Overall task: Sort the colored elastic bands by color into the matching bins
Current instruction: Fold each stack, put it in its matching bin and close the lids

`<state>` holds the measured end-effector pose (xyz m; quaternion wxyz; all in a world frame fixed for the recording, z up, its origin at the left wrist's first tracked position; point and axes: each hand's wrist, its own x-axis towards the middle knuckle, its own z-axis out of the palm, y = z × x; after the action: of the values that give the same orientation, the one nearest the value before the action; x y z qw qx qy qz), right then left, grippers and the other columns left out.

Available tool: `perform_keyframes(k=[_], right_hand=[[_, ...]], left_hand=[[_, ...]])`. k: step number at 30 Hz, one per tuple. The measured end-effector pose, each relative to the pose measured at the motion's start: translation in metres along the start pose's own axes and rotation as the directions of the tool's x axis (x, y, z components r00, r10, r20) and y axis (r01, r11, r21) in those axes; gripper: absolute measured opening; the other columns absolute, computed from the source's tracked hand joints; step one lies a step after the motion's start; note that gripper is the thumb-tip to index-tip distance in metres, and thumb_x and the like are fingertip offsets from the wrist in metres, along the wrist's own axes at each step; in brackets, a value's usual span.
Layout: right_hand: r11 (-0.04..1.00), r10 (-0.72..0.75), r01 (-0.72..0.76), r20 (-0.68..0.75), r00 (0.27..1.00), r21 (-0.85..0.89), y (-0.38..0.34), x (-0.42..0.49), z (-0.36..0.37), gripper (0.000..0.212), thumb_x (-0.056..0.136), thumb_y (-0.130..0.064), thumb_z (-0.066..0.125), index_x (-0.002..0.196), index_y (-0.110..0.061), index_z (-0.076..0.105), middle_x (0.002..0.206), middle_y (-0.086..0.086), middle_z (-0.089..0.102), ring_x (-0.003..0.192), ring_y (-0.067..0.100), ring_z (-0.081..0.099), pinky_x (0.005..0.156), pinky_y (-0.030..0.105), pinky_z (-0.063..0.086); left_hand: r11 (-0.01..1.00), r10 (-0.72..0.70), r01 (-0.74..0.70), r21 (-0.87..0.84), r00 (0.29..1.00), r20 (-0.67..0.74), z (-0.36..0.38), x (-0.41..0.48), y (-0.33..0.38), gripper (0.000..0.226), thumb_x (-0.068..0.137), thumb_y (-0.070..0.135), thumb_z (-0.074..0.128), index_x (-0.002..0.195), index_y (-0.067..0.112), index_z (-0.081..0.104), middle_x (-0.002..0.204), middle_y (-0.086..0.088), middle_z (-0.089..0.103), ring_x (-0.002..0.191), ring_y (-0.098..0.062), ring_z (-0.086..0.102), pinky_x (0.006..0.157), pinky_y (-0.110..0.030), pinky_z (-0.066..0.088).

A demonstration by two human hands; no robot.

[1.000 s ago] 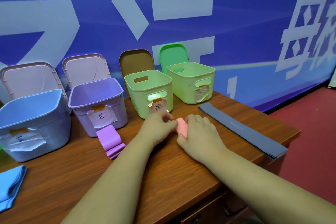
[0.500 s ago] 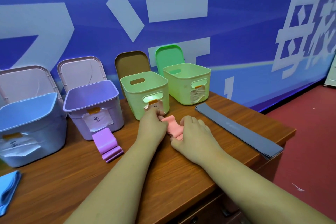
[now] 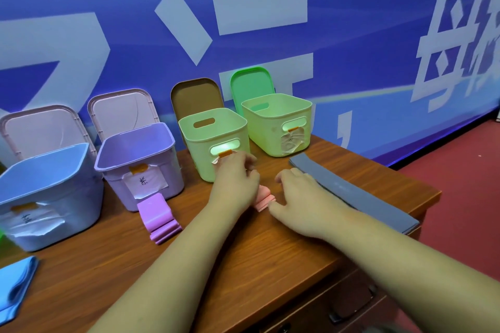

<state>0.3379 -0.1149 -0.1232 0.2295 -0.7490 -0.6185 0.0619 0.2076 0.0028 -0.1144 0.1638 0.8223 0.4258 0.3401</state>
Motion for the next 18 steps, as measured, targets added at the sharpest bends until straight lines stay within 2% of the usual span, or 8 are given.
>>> perform_keyframes(k=[3,6,9,11,14,16,18], right_hand=[[0.996,0.055,-0.061,-0.083,0.995,-0.065,0.027,0.01,-0.031,0.051,0.094,-0.049,0.057,0.136,-0.021,0.054,0.131,0.001,0.055,0.127,0.026,0.05,0.106,0.044,0.048],[0.966,0.193,-0.205,-0.086,0.977,-0.159,0.058,0.021,-0.057,0.055,0.092,-0.053,0.058,0.132,-0.015,0.055,0.131,0.009,0.056,0.123,0.033,0.053,0.1,0.043,0.048],[0.916,0.327,-0.308,0.032,0.945,-0.258,0.079,0.025,-0.065,0.072,0.087,-0.063,0.062,0.133,-0.008,0.051,0.134,0.016,0.054,0.126,0.039,0.051,0.093,0.043,0.046],[0.91,0.348,-0.315,0.084,0.934,-0.268,0.087,0.022,-0.061,0.078,0.082,-0.066,0.064,0.132,-0.008,0.05,0.133,0.016,0.053,0.125,0.038,0.052,0.092,0.043,0.046],[0.921,0.321,-0.297,0.062,0.945,-0.251,0.093,0.017,-0.053,0.072,0.083,-0.063,0.064,0.129,-0.009,0.05,0.13,0.014,0.052,0.122,0.036,0.052,0.095,0.044,0.047],[0.927,0.317,-0.299,0.044,0.947,-0.227,0.094,0.015,-0.046,0.067,0.086,-0.059,0.063,0.129,-0.009,0.05,0.13,0.012,0.05,0.123,0.035,0.05,0.097,0.044,0.045],[0.926,0.326,-0.314,0.023,0.945,-0.207,0.094,0.014,-0.042,0.066,0.087,-0.057,0.063,0.131,-0.009,0.05,0.13,0.012,0.049,0.125,0.035,0.049,0.097,0.044,0.044]], left_hand=[[0.998,-0.048,0.054,-0.038,0.987,0.156,0.011,0.016,0.034,0.017,0.097,0.02,0.06,0.106,0.027,0.072,0.095,0.013,0.069,0.083,-0.006,0.066,0.079,-0.029,0.057],[0.995,-0.071,0.084,-0.05,0.975,0.212,0.03,0.039,0.064,0.014,0.096,0.023,0.06,0.099,0.021,0.074,0.096,0.003,0.075,0.094,-0.018,0.069,0.085,-0.033,0.057],[0.98,-0.176,0.191,-0.062,0.965,0.195,0.063,0.059,0.081,0.018,0.093,0.019,0.059,0.107,0.016,0.07,0.11,-0.005,0.072,0.105,-0.027,0.066,0.085,-0.033,0.052],[0.979,-0.203,0.205,0.005,0.963,0.175,0.088,0.064,0.087,0.029,0.089,0.018,0.059,0.117,0.011,0.064,0.12,-0.012,0.066,0.11,-0.035,0.065,0.087,-0.036,0.054],[0.973,-0.173,0.15,0.174,0.977,0.124,0.117,0.062,0.086,0.044,0.096,0.016,0.055,0.139,0.008,0.052,0.145,-0.014,0.05,0.129,-0.039,0.053,0.105,-0.048,0.049],[0.96,-0.149,0.11,0.258,0.979,0.138,0.127,0.062,0.079,0.044,0.1,0.014,0.05,0.143,0.007,0.046,0.148,-0.014,0.046,0.133,-0.039,0.049,0.107,-0.047,0.045],[0.96,-0.138,0.095,0.262,0.979,0.152,0.131,0.065,0.073,0.042,0.101,0.015,0.049,0.142,0.007,0.046,0.146,-0.014,0.048,0.132,-0.039,0.049,0.105,-0.047,0.044]])
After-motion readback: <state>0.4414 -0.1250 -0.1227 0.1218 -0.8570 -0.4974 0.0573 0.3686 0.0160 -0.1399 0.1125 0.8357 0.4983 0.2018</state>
